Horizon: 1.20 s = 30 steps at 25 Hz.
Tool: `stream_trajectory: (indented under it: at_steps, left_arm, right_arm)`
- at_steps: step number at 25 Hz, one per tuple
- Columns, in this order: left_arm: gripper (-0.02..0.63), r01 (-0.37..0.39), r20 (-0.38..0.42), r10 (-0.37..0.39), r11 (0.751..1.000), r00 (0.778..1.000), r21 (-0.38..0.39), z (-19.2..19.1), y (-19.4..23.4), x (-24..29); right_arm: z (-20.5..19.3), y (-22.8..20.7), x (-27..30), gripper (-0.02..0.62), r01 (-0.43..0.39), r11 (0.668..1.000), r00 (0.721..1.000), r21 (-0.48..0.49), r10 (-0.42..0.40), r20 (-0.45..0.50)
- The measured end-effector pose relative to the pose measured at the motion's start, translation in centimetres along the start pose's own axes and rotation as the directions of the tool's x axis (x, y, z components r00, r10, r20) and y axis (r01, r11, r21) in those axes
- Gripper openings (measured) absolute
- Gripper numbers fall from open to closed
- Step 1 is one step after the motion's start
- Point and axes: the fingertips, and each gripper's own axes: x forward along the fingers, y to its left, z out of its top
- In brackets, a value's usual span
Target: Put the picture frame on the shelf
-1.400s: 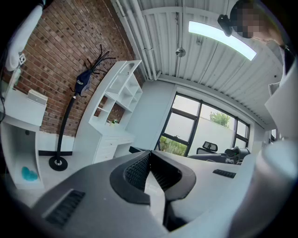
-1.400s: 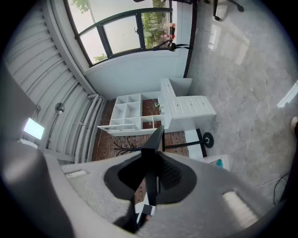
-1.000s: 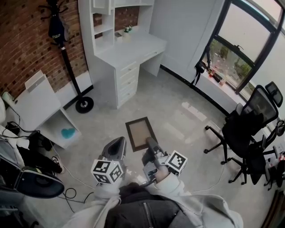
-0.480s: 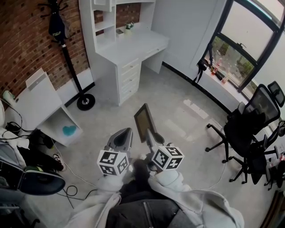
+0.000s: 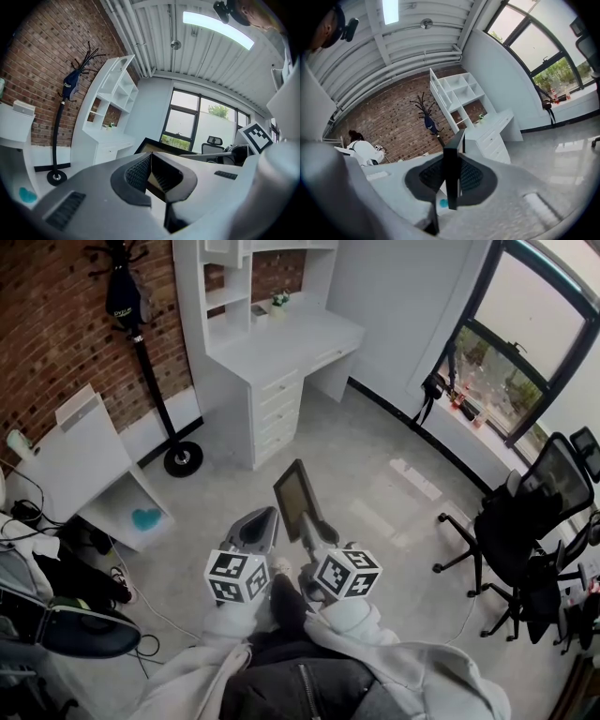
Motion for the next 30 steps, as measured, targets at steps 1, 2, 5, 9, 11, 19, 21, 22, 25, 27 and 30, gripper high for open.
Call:
stream_trajectory:
  at_steps: [1, 2, 5, 9, 11, 19, 21, 22, 25, 27, 30]
  left_arm:
    - [0.006, 0.0, -0.001, 0.0, 1.0, 1.0, -0.001, 0.2, 0.4, 0.5]
    - [0.006, 0.0, 0.0, 0.0, 1.0, 1.0, -0.002, 0.5, 0.9, 1.0]
    - [0.006, 0.001, 0.003, -0.001, 1.0, 1.0, -0.005, 1.2, 2.0, 3.0]
    - [0.006, 0.012, -0.004, -0.012, 1.0, 1.0, -0.013, 1.8, 3.3, 6.5]
    - [0.006, 0.018, -0.006, -0.018, 1.0, 1.0, -0.015, 2.3, 3.8, 8.2]
    - [0.006, 0.021, -0.02, -0.022, 1.0, 1.0, -0.011, 3.4, 5.7, 13.6]
    - [0.006, 0.014, -0.025, -0.015, 1.0, 1.0, -0.009, 3.6, 6.5, 14.5]
    - [0.005, 0.009, -0.028, -0.009, 1.0, 1.0, -0.01, 3.6, 6.9, 15.0]
    - [0.006, -0.004, -0.032, 0.003, 1.0, 0.999, -0.01, 3.6, 7.9, 16.1]
    - [0.005, -0.011, -0.03, 0.01, 1.0, 1.0, -0.009, 4.0, 8.7, 17.0]
    - [0.006, -0.023, -0.027, 0.022, 1.0, 0.999, -0.008, 4.7, 9.9, 18.3]
  right_arm:
    - [0.3, -0.2, 0.5, 0.043, 0.004, 1.0, 1.0, 0.0, -0.004, 0.007]
    - [0.7, -0.4, 1.1, 0.043, 0.006, 1.0, 1.0, -0.003, -0.006, 0.011]
    - [1.6, -1.5, 2.9, 0.043, 0.005, 1.0, 1.0, 0.002, -0.005, 0.005]
    - [2.9, -3.3, 5.3, 0.043, 0.009, 1.0, 1.0, 0.019, -0.009, 0.0]
    - [3.7, -4.1, 6.7, 0.043, 0.009, 1.0, 1.0, 0.017, -0.009, -0.004]
    - [6.4, -7.0, 11.2, 0.043, -0.002, 0.999, 1.0, 0.035, 0.002, 0.013]
    - [6.7, -7.5, 12.4, 0.043, -0.002, 0.999, 1.0, 0.033, 0.002, 0.01]
    - [6.8, -7.7, 13.0, 0.043, -0.004, 0.999, 1.0, 0.033, 0.004, 0.007]
    - [7.2, -8.2, 14.4, 0.043, -0.012, 1.0, 1.0, 0.025, 0.012, 0.005]
    - [7.6, -8.6, 15.4, 0.043, -0.016, 1.0, 1.0, 0.018, 0.016, 0.003]
    - [8.4, -9.2, 17.2, 0.043, -0.016, 1.0, 1.0, 0.012, 0.016, -0.001]
